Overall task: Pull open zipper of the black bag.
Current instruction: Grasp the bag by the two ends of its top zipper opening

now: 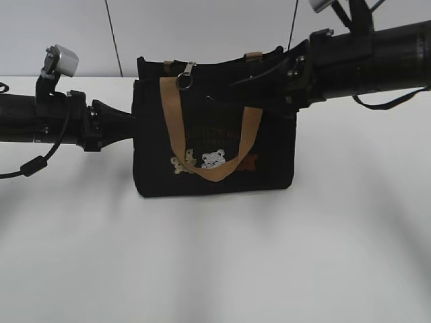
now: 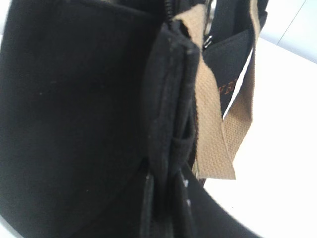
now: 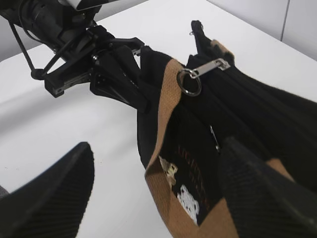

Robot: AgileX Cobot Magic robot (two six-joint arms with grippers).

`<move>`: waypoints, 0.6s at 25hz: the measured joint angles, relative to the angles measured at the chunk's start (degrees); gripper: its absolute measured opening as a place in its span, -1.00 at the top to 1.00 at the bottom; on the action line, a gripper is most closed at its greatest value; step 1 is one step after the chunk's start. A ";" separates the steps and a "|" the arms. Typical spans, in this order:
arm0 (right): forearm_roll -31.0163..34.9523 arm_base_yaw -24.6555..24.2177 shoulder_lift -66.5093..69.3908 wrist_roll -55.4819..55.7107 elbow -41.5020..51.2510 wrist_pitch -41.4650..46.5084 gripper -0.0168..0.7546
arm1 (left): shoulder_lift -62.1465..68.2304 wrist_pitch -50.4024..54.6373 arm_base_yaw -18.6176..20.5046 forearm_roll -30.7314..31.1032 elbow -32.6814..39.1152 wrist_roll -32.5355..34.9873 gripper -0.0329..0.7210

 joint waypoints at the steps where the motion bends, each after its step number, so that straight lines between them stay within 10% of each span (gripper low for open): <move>1: 0.00 0.72 1.58 0.00 -1.33 0.04 -0.58 | 0.00 0.00 0.00 0.00 0.00 0.00 0.78; 15: 0.42 7.14 18.70 2.30 -17.91 -0.65 -0.58 | 0.00 0.02 0.00 -0.05 0.00 0.00 0.78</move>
